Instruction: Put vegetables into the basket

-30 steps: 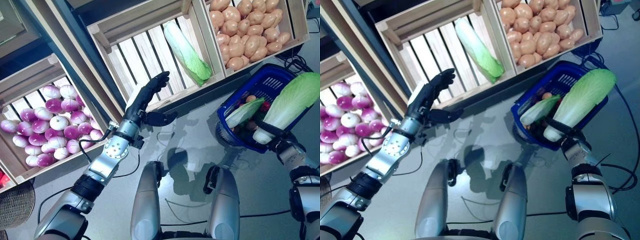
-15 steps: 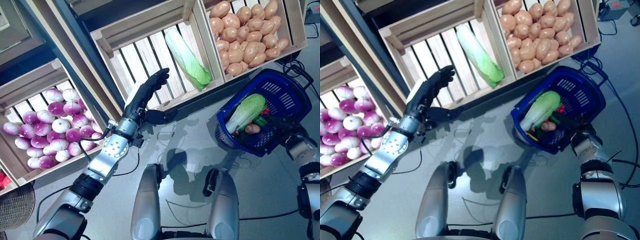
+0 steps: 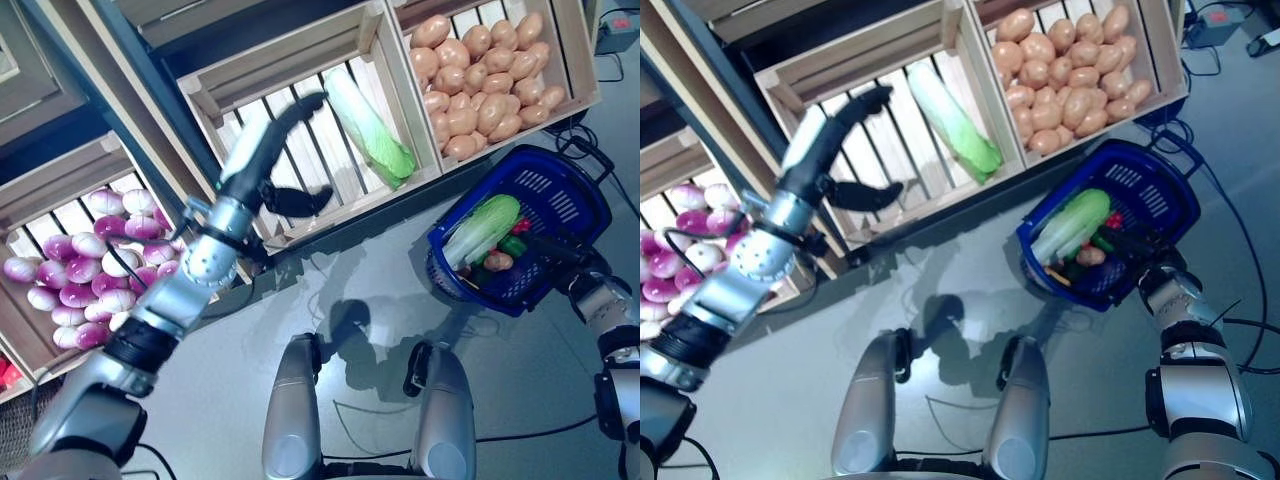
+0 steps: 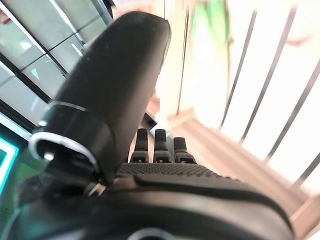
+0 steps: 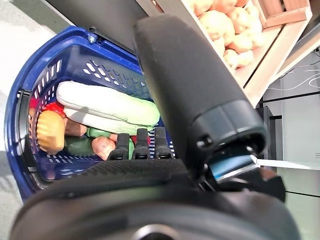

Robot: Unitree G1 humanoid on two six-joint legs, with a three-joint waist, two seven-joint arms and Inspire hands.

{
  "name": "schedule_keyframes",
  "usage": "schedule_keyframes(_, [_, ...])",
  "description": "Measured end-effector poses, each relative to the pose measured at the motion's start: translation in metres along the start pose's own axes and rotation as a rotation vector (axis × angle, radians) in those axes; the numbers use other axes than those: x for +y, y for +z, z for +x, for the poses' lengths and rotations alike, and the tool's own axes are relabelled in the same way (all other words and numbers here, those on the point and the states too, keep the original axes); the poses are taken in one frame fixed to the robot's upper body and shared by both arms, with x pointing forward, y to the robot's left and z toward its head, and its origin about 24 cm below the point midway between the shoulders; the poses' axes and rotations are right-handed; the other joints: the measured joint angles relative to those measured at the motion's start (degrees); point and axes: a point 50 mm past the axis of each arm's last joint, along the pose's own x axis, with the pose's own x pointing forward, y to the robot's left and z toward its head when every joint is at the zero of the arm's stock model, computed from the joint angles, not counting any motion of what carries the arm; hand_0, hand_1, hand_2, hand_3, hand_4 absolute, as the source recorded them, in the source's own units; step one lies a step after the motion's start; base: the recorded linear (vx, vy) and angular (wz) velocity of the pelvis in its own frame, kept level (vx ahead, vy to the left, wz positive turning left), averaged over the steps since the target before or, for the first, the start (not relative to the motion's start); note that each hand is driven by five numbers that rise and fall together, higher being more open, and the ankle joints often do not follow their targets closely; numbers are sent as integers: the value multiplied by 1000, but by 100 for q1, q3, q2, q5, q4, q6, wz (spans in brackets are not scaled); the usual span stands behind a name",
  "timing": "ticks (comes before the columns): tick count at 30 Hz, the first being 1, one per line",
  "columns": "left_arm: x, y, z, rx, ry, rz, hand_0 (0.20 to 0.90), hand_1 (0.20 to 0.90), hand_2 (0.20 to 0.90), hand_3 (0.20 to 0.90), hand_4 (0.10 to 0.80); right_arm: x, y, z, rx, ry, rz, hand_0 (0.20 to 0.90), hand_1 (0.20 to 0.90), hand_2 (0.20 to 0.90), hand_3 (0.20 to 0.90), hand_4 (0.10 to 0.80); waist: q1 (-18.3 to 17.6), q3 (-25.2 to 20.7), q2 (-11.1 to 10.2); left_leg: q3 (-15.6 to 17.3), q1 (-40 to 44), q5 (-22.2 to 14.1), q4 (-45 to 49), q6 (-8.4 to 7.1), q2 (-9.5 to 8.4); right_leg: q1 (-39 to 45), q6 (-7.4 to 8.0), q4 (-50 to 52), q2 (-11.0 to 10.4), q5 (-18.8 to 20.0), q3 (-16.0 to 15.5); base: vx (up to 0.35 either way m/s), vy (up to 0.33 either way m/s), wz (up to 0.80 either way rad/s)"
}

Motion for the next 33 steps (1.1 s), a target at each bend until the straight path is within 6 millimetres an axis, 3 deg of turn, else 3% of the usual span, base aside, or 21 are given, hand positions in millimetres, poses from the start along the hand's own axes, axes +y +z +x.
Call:
schedule_keyframes(2, [13, 3, 12, -23, 21, 121, 900, 900, 900, 900, 800, 3, -4, 0, 12, 30, -23, 900, 900, 900, 900, 800, -22, -3, -5, 50, 5, -20, 6, 2, 56, -4, 11, -54, 63, 39, 39, 41, 44, -17])
schedule_keyframes(6, [28, 2, 23, -14, 80, 199, 900, 900, 900, 900, 800, 12, -21, 0, 41, 94, -48, 900, 900, 900, 900, 800, -225, -24, -52, 191, 51, -38, -40, -5, 111, -43, 33, -146, 111, 79, 137, 20, 36, -14])
schedule_keyframes(11, [32, -8, 38, 39, 61, 330, 900, 900, 900, 900, 800, 24, -43, 0, 93, 147, -76, 900, 900, 900, 900, 800, -497, -22, -104, 398, 48, -58, -60, 1, 183, -175, 95, -206, 175, 161, 303, -3, 28, -18])
schedule_keyframes(15, [30, -15, 47, 62, 15, 478, 900, 900, 900, 900, 800, 38, -45, -2, 83, 216, -122, 900, 900, 900, 900, 800, -633, -16, -139, 486, -26, -109, 0, -23, 268, -352, 92, -187, 282, 194, 435, -20, 49, -22])
schedule_keyframes(17, [31, -21, 48, 86, -1, 546, 900, 900, 900, 900, 800, 53, -42, -3, 56, 281, -139, 900, 900, 900, 900, 800, -788, -12, -146, 488, -133, -156, 60, -34, 282, -504, 86, -152, 321, 218, 504, -18, 49, -18])
schedule_keyframes(20, [29, -28, 50, 108, -43, 666, 900, 900, 900, 900, 800, 57, -43, -5, 40, 309, -148, 900, 900, 900, 900, 800, -908, -3, -163, 494, -231, -189, 139, -41, 293, -638, 73, -81, 337, 202, 557, 7, 61, -6])
schedule_keyframes(24, [32, -39, 49, 137, -54, 805, 900, 900, 900, 900, 800, 59, -49, -9, 37, 339, -171, 900, 900, 900, 900, 800, -970, 5, -177, 507, -370, -283, 318, -59, 367, -842, 47, 34, 440, 193, 663, 10, 66, -18])
schedule_keyframes(33, [57, -61, 45, 293, 17, 974, 900, 900, 900, 900, 800, 57, -61, -14, 60, 355, -186, 900, 900, 900, 900, 800, -1136, 44, -234, 557, -820, -280, 473, -67, 383, -1393, 54, 223, 475, 240, 800, -35, 79, -5])
